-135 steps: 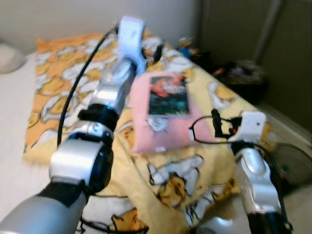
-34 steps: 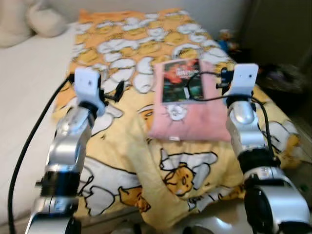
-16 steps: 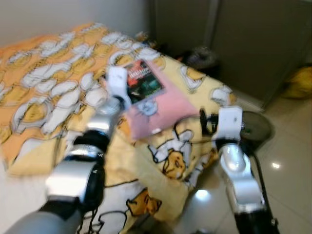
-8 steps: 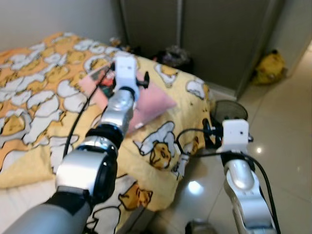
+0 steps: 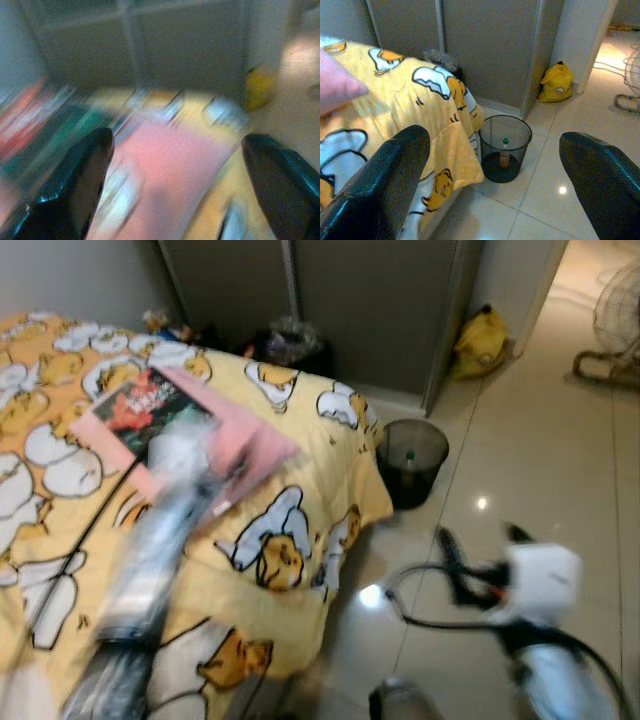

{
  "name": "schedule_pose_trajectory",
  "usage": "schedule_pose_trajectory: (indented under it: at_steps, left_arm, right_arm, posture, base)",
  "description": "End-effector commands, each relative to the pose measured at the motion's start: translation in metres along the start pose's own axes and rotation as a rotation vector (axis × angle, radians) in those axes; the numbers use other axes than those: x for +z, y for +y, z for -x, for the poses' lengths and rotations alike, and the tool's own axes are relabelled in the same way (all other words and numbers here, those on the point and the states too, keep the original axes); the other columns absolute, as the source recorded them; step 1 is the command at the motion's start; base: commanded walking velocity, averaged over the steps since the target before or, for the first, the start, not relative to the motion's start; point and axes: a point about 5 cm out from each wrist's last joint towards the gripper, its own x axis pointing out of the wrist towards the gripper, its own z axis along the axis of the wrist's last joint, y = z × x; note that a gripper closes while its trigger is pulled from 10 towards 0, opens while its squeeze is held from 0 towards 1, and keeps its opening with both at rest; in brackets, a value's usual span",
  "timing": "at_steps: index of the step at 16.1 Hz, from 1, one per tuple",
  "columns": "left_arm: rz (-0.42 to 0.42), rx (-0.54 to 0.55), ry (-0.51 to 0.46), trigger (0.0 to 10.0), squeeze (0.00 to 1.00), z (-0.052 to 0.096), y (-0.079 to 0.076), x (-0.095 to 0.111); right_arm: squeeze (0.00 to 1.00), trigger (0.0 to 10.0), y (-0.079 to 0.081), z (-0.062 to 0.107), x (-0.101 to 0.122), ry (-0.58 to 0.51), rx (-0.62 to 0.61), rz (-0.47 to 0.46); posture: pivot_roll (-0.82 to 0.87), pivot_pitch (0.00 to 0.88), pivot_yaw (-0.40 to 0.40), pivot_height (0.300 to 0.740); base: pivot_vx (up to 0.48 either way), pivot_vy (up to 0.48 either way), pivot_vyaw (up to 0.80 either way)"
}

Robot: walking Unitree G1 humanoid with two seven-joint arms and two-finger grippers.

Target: Clean up the room

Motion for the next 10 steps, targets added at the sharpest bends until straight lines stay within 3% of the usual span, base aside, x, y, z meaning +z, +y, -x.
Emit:
schedule_pose_trajectory:
  at_steps: [1,2,3,6,10]
  left_arm:
    - [-0.005,0.005,-0.065,10.0,0.00,0.011,-0.006,0.019]
    - [0.025,0.022,-0.066,10.0,0.00,0.038,-0.024,0.018]
    - [0.096,0.066,-0.083,10.0,0.00,0.044,-0.036,0.020]
    - [0.133,0.147,-0.055,10.0,0.00,0.023,-0.040,0.021]
    - [0.010,0.080,-0.003,10.0,0.00,0.010,-0.047,0.036]
  right_arm:
    - [0.00,10.0,0.008,-0.001,0.007,-0.044,0.050,-0.029]
    - [0.00,10.0,0.011,-0.003,0.005,-0.055,0.069,-0.030]
    - [0.00,10.0,0.017,-0.007,0.003,-0.058,0.097,-0.024]
    - [0.00,10.0,0.019,-0.027,0.004,-0.054,0.103,-0.061]
    - [0.00,10.0,0.011,-0.036,0.000,-0.040,0.062,-0.060]
  posture:
    - [-0.19,0.052,0.085,0.740]
    - [-0.16,0.028,0.064,0.740]
    - [-0.15,0.008,0.055,0.740]
    - [-0.17,0.000,0.049,0.740]
    - [-0.19,0.000,0.069,0.740]
  base:
    - [0.000,0.000,0.00]
    - [0.000,0.000,0.00]
    - [0.000,0.000,0.00]
    - [0.472,0.000,0.00]
    - [0.480,0.000,0.00]
